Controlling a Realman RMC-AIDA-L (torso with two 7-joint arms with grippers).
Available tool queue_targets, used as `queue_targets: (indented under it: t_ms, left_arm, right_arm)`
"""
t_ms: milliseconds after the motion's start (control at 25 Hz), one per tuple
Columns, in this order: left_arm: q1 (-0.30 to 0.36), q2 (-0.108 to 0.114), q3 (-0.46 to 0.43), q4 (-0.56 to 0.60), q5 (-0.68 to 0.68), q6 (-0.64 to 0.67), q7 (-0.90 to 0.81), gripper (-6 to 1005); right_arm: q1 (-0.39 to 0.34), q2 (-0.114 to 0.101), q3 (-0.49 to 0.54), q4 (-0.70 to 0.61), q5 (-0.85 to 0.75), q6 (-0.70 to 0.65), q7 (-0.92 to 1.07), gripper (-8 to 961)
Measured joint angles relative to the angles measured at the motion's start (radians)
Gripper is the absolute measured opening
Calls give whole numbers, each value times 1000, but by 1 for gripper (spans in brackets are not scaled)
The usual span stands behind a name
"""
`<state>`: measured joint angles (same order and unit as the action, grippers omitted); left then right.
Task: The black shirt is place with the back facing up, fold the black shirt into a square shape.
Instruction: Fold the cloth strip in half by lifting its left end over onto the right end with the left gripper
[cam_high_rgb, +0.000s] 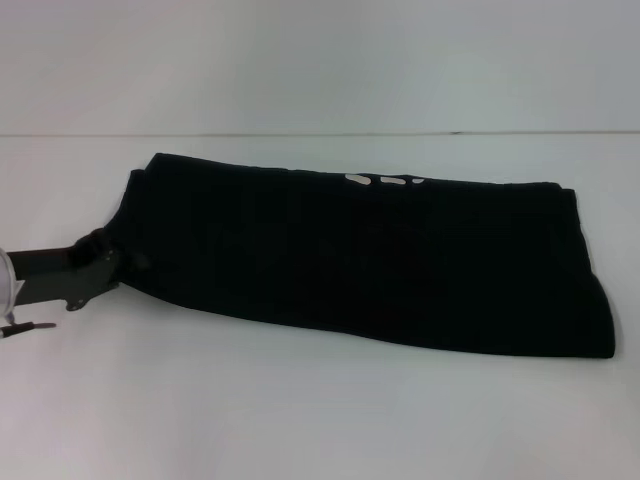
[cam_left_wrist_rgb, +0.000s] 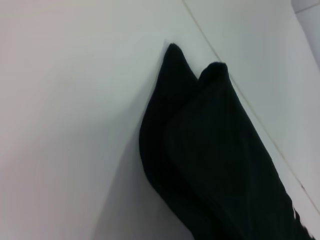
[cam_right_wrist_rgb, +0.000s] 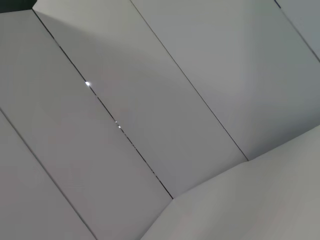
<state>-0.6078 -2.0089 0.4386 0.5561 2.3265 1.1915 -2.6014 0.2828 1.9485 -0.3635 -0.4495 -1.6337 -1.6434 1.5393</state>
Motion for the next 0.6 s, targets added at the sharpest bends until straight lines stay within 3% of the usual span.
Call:
queue_targets:
  t_ms: [600]
  left_arm:
    - [144,-11,-162,196,3,-17,2,34]
  right_arm:
    - [9,0,0,0,1,1,8,831]
